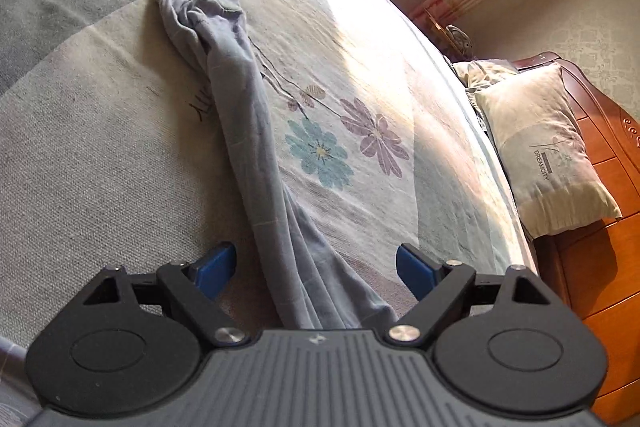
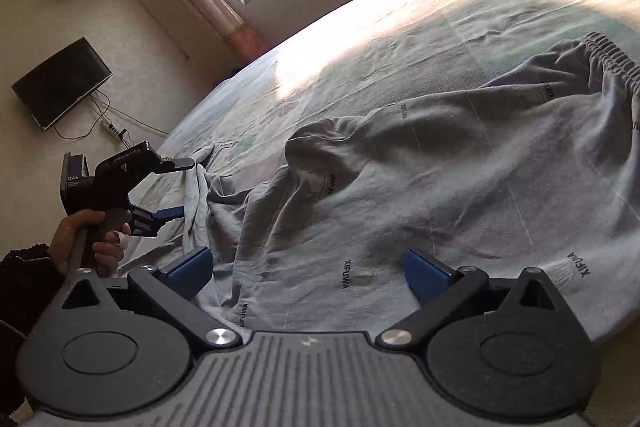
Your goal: Fold clothes
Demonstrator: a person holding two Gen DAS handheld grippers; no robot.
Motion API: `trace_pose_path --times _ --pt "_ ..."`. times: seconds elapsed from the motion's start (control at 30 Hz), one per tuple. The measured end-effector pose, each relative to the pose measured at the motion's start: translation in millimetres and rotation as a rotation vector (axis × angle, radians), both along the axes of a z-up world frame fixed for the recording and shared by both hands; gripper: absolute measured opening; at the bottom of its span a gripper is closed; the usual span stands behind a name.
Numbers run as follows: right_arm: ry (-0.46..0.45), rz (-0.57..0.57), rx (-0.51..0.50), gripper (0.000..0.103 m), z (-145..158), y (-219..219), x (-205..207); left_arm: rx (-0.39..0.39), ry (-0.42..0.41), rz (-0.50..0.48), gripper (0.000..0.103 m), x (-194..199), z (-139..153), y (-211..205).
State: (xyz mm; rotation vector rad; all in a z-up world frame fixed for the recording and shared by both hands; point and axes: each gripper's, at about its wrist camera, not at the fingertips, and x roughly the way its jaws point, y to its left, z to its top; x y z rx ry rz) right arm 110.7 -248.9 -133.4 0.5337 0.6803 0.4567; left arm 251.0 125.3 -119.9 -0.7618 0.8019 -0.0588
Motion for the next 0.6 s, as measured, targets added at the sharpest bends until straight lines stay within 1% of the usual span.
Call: trace_pose_path --times 0.17,0.3,0.5,0.6 --pt "0.003 -0.024 0.083 0.103 -4 -7 4 -0.086 -0.029 0.009 0.089 18 -9 5" --pt "-0.001 -0.027 0.09 0.103 -5 -6 6 -0.147 -0.069 0.026 0.091 24 -16 7" --pt "-0.007 -0.027 0.082 0.103 -5 -4 6 -0.167 -0.098 0.038 0.091 38 -20 12" --pt "-0.007 -0.027 0.084 0.103 -6 -5 5 -0.184 -0.09 0.048 0.088 36 -18 14"
